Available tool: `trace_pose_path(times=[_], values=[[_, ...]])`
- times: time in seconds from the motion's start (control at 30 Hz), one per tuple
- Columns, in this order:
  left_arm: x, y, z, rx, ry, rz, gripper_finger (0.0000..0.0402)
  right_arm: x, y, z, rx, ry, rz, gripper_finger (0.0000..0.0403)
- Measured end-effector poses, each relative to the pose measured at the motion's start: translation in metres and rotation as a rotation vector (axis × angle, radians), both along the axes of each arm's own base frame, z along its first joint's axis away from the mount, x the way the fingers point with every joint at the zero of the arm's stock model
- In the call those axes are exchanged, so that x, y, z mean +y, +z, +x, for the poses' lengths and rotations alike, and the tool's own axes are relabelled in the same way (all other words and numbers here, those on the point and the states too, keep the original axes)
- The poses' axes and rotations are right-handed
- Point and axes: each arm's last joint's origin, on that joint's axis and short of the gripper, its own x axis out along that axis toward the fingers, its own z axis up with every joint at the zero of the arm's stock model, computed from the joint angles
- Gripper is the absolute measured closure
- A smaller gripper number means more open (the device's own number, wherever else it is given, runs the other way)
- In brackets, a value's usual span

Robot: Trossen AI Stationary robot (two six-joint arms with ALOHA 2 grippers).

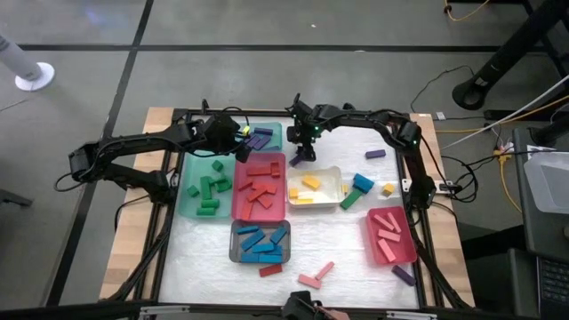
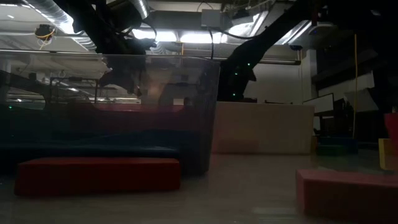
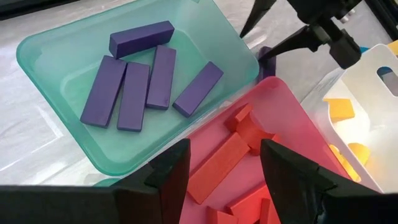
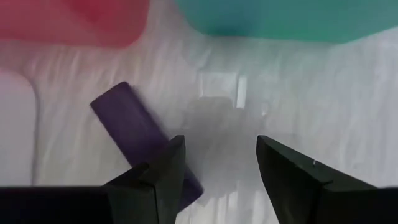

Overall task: Sort blocks
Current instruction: Put the violet block into the top green bin

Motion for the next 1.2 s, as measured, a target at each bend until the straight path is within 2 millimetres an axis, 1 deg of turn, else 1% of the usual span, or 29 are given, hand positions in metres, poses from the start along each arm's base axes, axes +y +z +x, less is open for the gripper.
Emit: trace_pose_path(times=[0.13,0.37,0.6,0.77,0.93,1.07,1.2], values=[[0.000,0.000,0.000,0.000,0.000,0.000,0.0219,0.002,-0.001,-0.003,0.032,0.001,0.022,0.0205],[0.000,0.000,0.000,0.001,0.000,0.000,0.0219,0.003,0.003,-0.004,0.034,-0.002,0.018,0.0205],[0.000,0.000,0.000,0.001,0.000,0.000,0.0219,0.006,0.014,-0.009,0.103,-0.014,0.069,0.0205],[0.000,0.000,0.000,0.001,0.000,0.001,0.0219,0.008,0.013,-0.013,0.152,-0.016,0.098,0.0205],[0.000,0.000,0.000,0.001,0.000,0.001,0.0219,0.012,0.009,-0.015,0.167,0.027,0.093,0.0205],[0.000,0.000,0.000,0.001,-0.001,0.001,0.0219,0.019,0.004,-0.011,0.154,0.076,0.067,0.0205],[0.000,0.000,0.000,0.007,-0.015,0.012,0.0219,0.026,0.002,-0.002,0.111,0.097,0.008,0.0205]])
